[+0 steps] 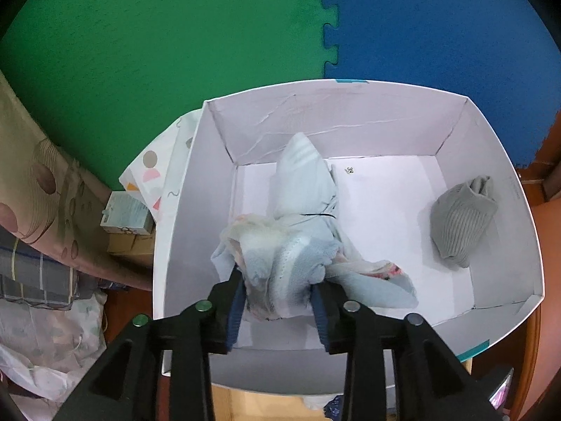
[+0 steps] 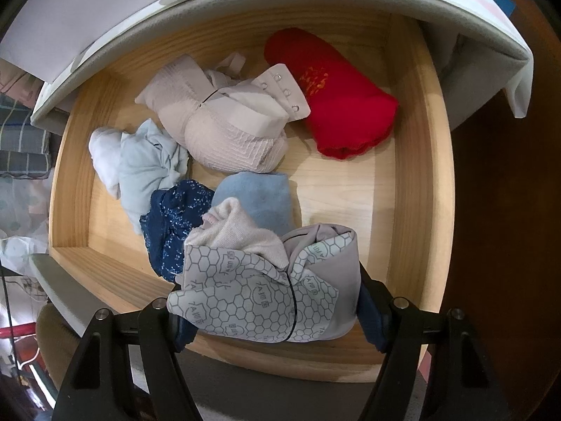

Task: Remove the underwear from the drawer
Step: 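Lift the pale underwear into the white box and open the left gripper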

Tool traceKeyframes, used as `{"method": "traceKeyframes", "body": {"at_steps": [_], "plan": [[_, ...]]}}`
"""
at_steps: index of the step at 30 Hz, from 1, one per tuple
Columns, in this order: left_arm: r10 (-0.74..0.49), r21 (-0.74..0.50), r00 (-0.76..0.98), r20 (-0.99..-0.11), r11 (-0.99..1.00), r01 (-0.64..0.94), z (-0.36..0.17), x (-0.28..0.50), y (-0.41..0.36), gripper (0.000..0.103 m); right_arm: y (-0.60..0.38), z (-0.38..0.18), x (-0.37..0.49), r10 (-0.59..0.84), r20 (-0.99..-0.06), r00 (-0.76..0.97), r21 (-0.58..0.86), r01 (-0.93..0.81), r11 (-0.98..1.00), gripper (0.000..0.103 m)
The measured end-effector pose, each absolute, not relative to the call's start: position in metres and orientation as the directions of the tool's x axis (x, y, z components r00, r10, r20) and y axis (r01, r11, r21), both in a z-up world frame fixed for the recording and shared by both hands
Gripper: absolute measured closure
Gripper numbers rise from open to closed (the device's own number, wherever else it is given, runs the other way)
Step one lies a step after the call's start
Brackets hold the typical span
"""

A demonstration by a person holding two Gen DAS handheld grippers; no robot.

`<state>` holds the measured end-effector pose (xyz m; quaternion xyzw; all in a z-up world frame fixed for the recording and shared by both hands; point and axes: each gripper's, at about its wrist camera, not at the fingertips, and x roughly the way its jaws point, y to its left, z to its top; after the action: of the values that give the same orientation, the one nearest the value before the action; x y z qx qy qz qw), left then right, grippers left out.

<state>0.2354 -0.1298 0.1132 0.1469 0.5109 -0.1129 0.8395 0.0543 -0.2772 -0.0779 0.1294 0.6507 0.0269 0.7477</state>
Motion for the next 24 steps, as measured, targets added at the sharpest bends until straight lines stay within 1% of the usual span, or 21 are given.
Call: {"method": "traceKeyframes", "body": {"at_steps": [3,14,18,24], "plan": [[-0.06,0.106,0.44,-0.896,0.933,0.343,0.115,0.234,-0.126,0.06,-0.278,-0.078,0.055,0.204,-0.967,0.151,0.224,0.131,0.966,0.032],[-0.079,0.113,0.496,-0.865,0.932,0.345,0.143,0.207,-0.102,0.06,-0.273,-0.078,0.056,0.187,-0.971,0.149,0.207,0.129,0.97,0.032],[-0.102,0.088,0.518,-0.849,0.941,0.328,0.156,0.191,-0.081,0.06,-0.27,-0.077,0.056,0.173,-0.972,0.156,0.193,0.125,0.973,0.032],[-0.082,0.117,0.547,-0.833,0.94,0.319,0.151,0.154,-0.055,0.06,-0.266,-0.074,0.055,0.15,-0.972,0.18,0.173,0.121,0.977,0.032]]}}
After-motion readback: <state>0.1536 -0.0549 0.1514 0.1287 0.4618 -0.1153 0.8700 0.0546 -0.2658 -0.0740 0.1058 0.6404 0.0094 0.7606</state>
